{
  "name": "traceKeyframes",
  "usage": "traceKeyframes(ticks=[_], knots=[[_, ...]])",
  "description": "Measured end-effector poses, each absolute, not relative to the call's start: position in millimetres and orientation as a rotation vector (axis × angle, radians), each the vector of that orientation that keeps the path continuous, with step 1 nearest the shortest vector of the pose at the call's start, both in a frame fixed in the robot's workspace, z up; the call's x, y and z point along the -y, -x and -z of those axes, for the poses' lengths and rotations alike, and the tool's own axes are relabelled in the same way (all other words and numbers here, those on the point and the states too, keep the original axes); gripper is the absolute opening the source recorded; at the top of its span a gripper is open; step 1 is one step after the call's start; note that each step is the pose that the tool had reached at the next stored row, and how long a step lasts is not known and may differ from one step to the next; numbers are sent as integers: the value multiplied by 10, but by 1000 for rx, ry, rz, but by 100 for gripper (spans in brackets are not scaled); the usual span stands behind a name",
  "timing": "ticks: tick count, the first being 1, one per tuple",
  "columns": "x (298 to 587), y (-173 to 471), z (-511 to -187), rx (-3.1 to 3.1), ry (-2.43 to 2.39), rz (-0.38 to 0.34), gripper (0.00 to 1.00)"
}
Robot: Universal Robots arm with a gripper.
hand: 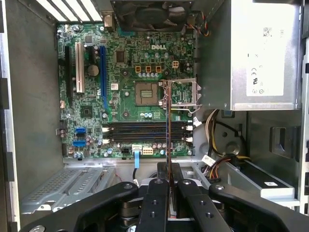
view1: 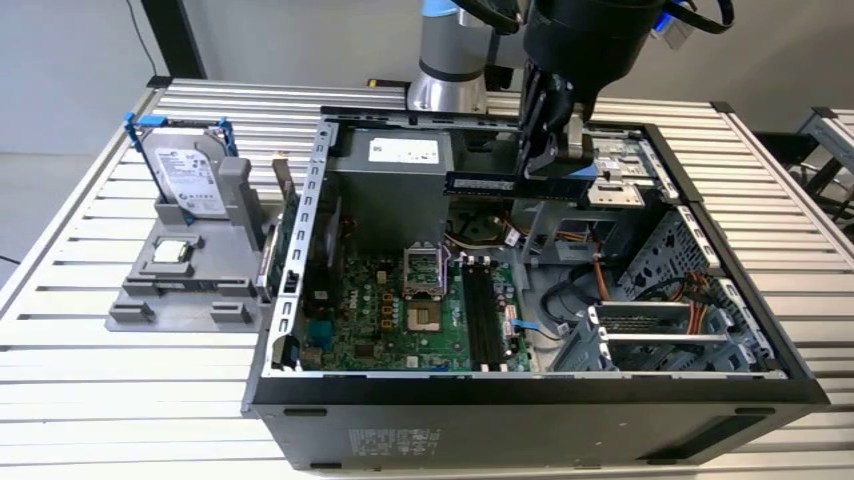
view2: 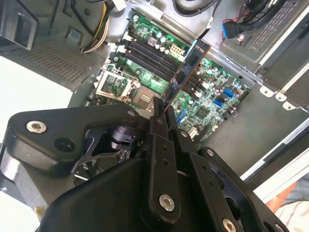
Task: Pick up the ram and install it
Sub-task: 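Pick up the ram and move it above insertion slot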
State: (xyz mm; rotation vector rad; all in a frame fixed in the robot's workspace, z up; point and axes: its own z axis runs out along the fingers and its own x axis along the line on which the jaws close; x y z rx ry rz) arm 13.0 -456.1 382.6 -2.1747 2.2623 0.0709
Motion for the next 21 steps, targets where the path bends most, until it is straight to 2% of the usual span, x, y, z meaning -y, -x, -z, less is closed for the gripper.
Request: traceKeyframes(ticks=[21], knots=[[4560,-130,-3826,-2486,1907,-70,0]])
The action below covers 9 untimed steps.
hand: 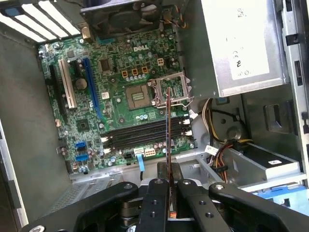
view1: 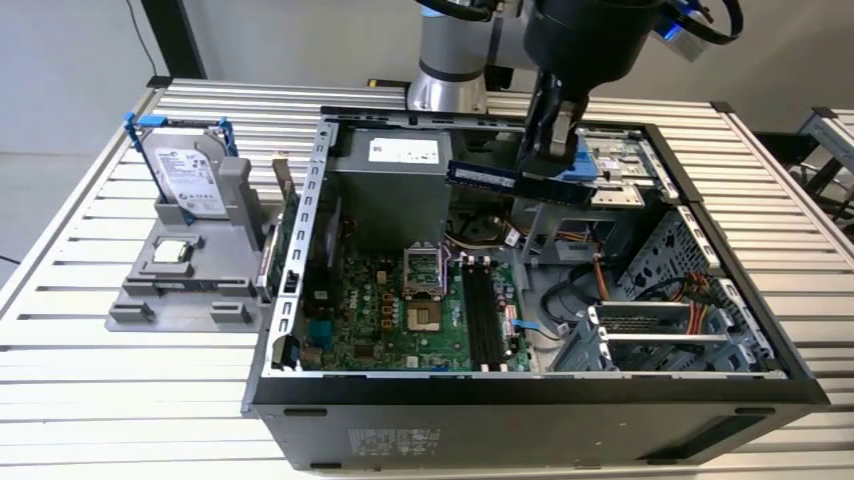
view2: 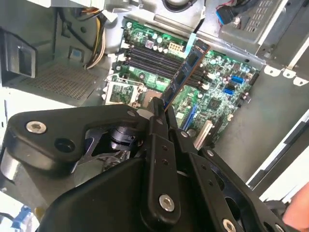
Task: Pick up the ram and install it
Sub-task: 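Pick up the ram and move it above insertion slot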
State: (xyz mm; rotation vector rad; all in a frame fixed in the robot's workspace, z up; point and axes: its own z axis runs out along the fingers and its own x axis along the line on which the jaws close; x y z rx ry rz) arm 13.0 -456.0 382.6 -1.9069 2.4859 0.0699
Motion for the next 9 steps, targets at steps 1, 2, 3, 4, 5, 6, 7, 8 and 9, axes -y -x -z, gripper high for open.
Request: traceKeyframes(ticks=[1,2,3,4,5,6,7,8,9], knots=[[4560,-130,-3826,-2501,1886,-70,0],[4560,-130,-3826,-2516,1866,-70,0],[4560,-130,-3826,-2530,1846,-70,0],[4560,-130,-3826,-2545,1825,-69,0],[4560,-130,-3826,-2558,1806,-69,0],[4560,-130,-3826,-2571,1786,-69,0],[4560,-130,-3826,-2585,1766,-69,0],[4560,-130,-3826,-2597,1747,-69,0],[4560,-130,-3826,-2612,1725,-69,0]])
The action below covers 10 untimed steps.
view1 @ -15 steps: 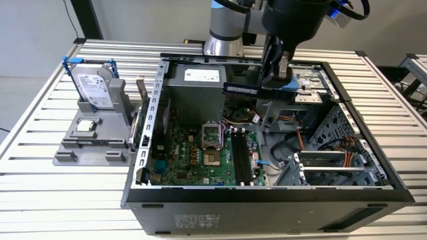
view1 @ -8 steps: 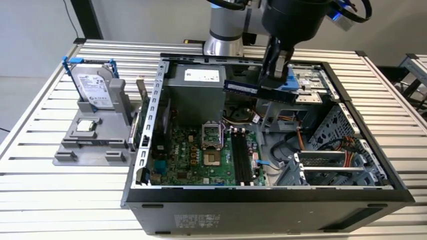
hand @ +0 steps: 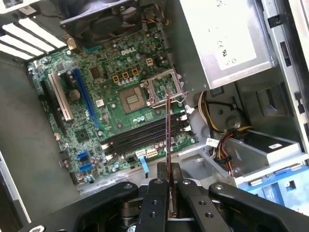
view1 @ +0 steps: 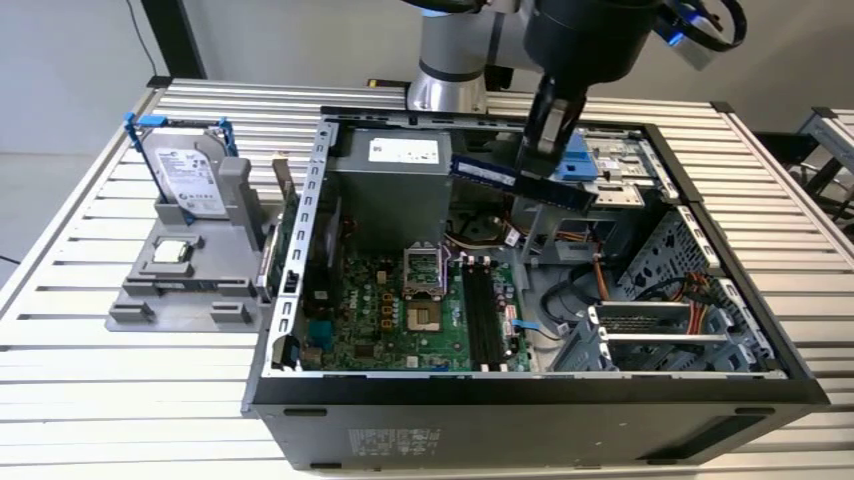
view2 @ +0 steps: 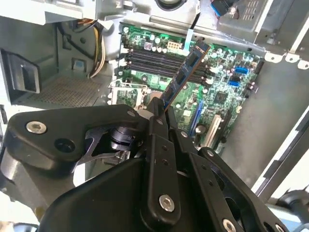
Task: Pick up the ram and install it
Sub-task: 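Pick up the ram and move it above insertion slot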
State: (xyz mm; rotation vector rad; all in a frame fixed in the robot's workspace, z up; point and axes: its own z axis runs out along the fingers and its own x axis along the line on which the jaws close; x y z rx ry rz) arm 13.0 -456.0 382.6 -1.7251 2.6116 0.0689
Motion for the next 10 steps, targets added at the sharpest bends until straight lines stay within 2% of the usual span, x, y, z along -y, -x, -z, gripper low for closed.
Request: traceKeyframes(ticks=[10], knots=[[4560,-130,-3826,-2734,1517,-67,0]])
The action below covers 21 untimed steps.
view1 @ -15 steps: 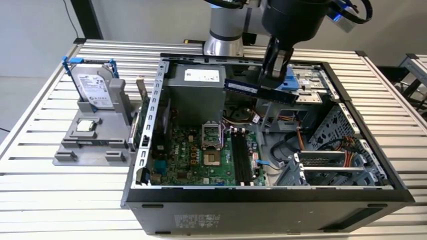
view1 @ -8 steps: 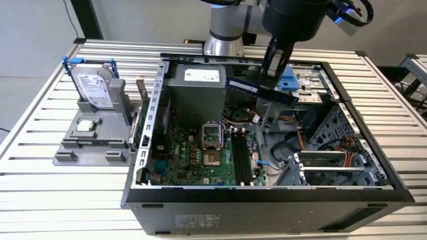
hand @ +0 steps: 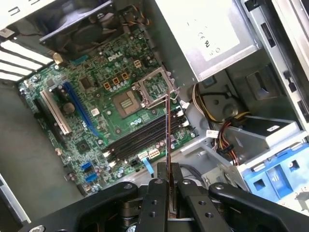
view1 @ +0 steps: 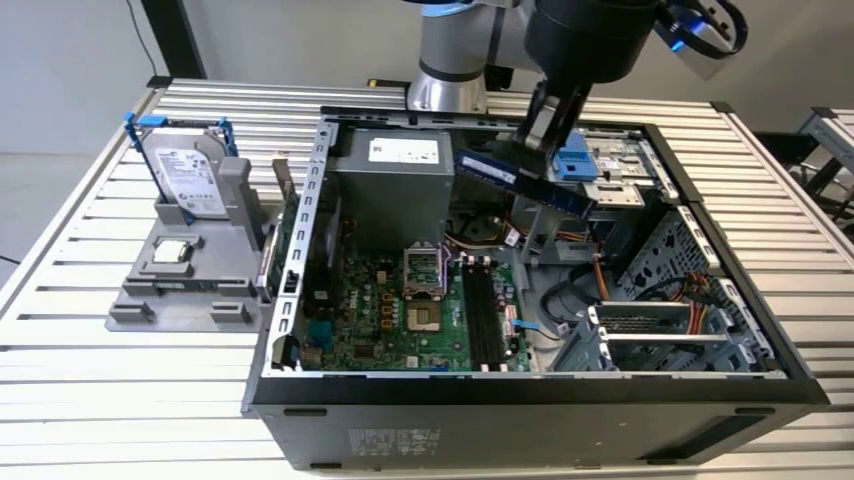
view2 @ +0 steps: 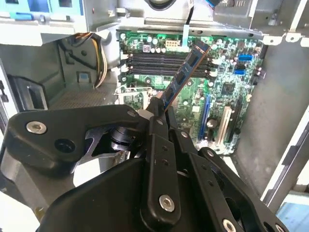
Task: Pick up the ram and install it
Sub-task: 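Pick up the ram and move it above insertion slot, then insert the ram into the slot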
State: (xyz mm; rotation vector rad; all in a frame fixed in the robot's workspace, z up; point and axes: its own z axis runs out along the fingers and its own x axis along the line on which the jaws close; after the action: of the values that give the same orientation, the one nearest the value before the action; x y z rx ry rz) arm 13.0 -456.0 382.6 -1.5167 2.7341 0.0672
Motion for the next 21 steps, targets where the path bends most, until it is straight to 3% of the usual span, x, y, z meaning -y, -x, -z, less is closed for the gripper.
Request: traceKeyframes(ticks=[21], knots=[[4561,-130,-3826,-2917,1109,-63,0]])
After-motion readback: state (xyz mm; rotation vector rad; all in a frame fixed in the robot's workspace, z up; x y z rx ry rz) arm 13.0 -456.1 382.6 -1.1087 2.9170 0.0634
